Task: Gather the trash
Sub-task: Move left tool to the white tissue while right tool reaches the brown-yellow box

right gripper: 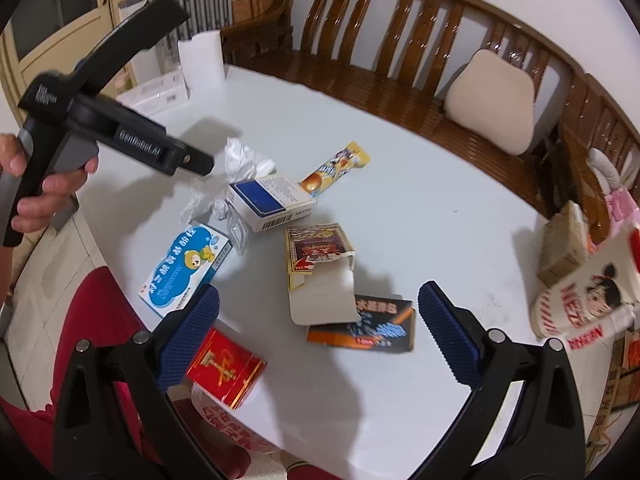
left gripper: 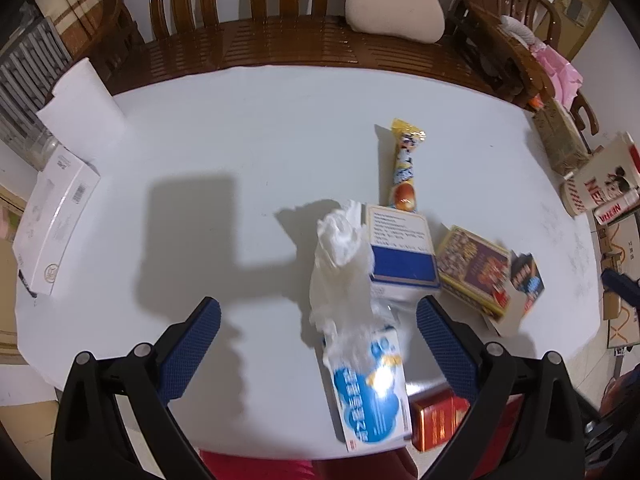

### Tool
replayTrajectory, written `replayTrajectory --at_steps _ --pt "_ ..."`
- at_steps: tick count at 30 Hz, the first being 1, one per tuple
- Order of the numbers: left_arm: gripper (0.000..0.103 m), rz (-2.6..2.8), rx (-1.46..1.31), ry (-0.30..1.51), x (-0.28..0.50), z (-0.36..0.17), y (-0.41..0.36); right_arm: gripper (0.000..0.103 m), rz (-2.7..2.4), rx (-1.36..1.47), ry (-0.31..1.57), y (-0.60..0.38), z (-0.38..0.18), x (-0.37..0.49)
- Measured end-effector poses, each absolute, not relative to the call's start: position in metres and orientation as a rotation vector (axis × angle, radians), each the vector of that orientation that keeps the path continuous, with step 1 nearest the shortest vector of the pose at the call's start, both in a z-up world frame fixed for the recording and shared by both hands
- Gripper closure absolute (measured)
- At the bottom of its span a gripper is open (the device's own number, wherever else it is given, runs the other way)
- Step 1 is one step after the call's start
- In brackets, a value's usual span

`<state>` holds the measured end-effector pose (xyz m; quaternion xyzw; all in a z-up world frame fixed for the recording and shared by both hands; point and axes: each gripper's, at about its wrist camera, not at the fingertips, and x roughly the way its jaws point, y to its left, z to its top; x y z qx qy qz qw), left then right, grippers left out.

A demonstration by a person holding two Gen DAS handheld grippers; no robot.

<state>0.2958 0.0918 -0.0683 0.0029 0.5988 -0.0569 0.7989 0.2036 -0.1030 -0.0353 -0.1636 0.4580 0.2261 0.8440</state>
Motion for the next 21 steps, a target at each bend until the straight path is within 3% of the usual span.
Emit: replayTrajectory --at_steps 18,21 --pt "0.007 -0.109 -0.049 1.339 0.340 -0.113 0.096 0.006 0.559 -0.403 1.074 -0.070 -0.109 0.258" --pt "0.008 -0.115 -0.071 1.354 0.345 -0.119 0.096 0.010 0.549 -0.390 1.074 -0.072 -0.116 0.264"
